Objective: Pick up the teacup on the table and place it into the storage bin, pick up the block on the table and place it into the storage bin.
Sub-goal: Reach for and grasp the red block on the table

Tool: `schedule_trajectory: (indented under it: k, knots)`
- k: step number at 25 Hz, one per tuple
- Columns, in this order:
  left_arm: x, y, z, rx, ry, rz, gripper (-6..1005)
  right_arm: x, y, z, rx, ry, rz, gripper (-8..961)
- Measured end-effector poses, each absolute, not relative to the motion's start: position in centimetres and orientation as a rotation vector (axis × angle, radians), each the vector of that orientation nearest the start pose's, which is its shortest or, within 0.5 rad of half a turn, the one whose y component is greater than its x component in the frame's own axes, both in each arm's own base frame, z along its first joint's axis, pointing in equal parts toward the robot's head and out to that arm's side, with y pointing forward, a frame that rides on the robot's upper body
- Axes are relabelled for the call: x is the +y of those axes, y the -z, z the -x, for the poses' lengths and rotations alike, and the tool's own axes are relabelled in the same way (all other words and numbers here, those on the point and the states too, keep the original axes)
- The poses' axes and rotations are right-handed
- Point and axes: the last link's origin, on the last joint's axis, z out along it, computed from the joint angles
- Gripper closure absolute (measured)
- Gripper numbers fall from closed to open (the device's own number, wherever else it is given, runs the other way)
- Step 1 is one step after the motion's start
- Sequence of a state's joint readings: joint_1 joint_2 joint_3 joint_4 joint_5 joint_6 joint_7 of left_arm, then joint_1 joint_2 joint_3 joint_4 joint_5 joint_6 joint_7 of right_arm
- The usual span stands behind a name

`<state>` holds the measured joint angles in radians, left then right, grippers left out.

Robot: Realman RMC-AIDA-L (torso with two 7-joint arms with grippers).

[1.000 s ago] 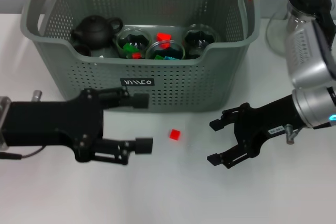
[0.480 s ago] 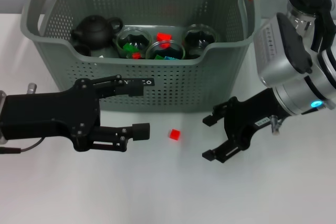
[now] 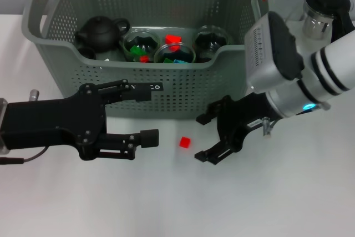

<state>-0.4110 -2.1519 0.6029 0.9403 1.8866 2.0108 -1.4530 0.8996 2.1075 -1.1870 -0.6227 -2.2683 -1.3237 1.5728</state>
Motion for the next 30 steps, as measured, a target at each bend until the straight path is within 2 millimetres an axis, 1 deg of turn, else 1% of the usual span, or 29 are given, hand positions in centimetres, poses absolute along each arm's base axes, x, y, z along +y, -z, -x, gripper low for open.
schedule_trajectory:
  k: [7,19,24,30]
  knots:
    - [27.1,-4.2,23.1,-0.419,1.073,2.83,116,37.3,9.7,-16.6,0.084,0.132,3.124,37]
    - [27.0,-4.1,23.4,-0.429,1.062,2.832,116,37.2,11.6,-16.9,0.067,0.141,3.079,38]
    - [26.9,-4.1,23.4,-0.43,1.062,2.832,116,37.2,12.2,-17.1,0.064,0.166,3.057,85]
    - [26.9,-4.1,23.4,-0.431,1.063,2.833,116,37.2,12.6,-17.2,0.075,0.168,3.045,141]
